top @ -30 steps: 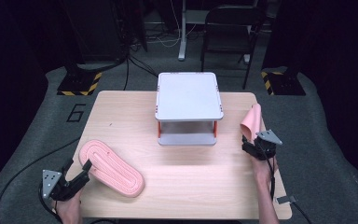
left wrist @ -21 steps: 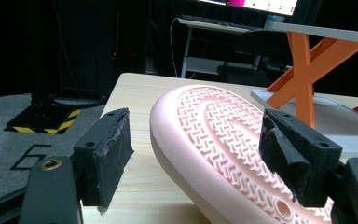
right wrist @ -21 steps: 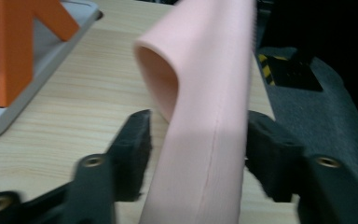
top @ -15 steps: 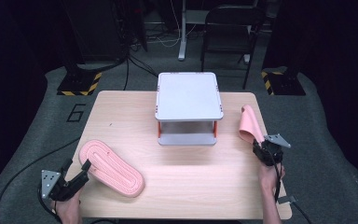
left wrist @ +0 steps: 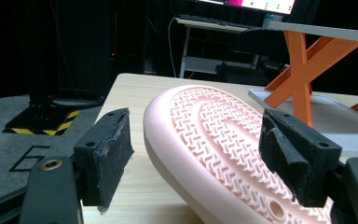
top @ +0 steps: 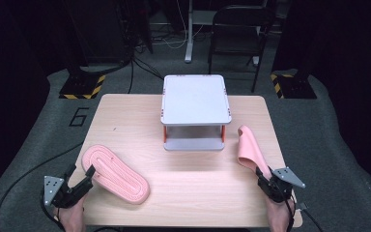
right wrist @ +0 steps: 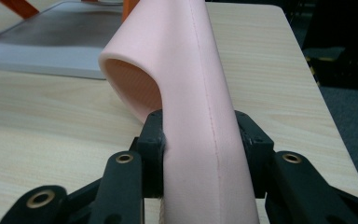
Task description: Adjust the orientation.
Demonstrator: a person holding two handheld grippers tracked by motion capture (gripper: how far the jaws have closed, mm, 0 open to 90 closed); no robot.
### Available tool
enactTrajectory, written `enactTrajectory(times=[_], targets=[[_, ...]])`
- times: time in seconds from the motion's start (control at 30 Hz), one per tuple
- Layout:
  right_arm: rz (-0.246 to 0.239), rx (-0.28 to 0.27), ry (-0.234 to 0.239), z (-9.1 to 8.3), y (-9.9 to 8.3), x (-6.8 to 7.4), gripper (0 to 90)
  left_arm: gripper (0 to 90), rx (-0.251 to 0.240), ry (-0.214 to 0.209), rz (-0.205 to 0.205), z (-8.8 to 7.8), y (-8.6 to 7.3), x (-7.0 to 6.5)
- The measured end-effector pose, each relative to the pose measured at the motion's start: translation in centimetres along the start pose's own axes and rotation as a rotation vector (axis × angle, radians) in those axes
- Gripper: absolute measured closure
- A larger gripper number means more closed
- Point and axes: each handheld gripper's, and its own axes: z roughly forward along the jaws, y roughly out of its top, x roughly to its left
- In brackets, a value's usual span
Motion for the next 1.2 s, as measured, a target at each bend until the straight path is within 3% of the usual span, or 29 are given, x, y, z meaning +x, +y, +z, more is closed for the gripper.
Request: enactTrajectory(times=[0.07, 0.2, 0.33, 0.43, 0.5, 0.53, 0.57, 0.67, 0.73, 0.77, 0.8, 0.9, 0.93, 1.03, 1.2], targets=[[-0.017, -0.002, -0.003, 0.1, 0.0, 0.3, 59.5, 25.2, 0.0, -0.001, 0.002, 0.0, 0.0, 0.0], [-0.059, -0.002, -0.023, 0.4, 0.4, 0.7, 38.4, 25.3, 0.001, 0.004, -0.004, 0.0, 0.0, 0.1], [-0.095, -0.025, -0.047, 0.0, 0.8, 1.0, 30.1, 25.2, 0.005, 0.003, -0.009, -0.1, 0.0, 0.2], [-0.15, -0.065, -0.073, -0.7, 1.6, 1.4, 29.0, 25.2, 0.006, 0.002, -0.006, 0.0, 0.0, 0.2], [-0.23, -0.084, -0.061, -1.3, 2.9, 2.5, 31.7, 25.2, 0.004, 0.001, -0.005, 0.0, 0.0, 0.1], [-0.23, -0.084, -0.061, -1.3, 2.9, 2.5, 31.7, 25.2, 0.001, 0.002, -0.007, 0.0, 0.0, 0.1], [-0.304, -0.068, -0.014, -1.0, 3.7, 3.2, 32.7, 25.2, 0.0, 0.003, -0.008, 0.0, 0.0, 0.1], [-0.306, -0.056, 0.015, -0.3, 3.9, 3.6, 34.9, 25.2, 0.0, 0.001, -0.008, -0.1, 0.0, 0.2], [-0.301, -0.019, 0.038, 0.6, 3.8, 3.5, 33.9, 25.2, -0.005, 0.006, -0.01, -0.1, 0.0, 0.3], [-0.318, -0.051, 0.015, 0.9, 3.6, 3.6, 35.8, 25.3, -0.006, 0.007, -0.013, -0.1, 0.0, 0.4], [-0.346, -0.055, 0.002, 1.0, 3.7, 3.1, 36.0, 25.2, -0.005, 0.006, -0.017, -0.1, 0.0, 0.4], [-0.338, -0.051, -0.015, 1.1, 3.8, 2.5, 36.0, 25.2, -0.002, 0.009, -0.021, -0.1, 0.0, 0.5], [-0.337, -0.044, -0.042, 1.1, 3.9, 1.4, 37.9, 25.2, -0.003, 0.008, -0.021, -0.1, 0.0, 0.4], [-0.344, -0.04, -0.055, 1.4, 4.1, 0.3, 40.6, 25.2, -0.008, 0.006, -0.021, -0.1, 0.0, 0.4], [-0.274, -0.014, -0.117, 2.5, 4.3, -3.3, 54.8, 25.4, -0.001, 0.009, -0.02, 0.0, -0.1, 0.4]])
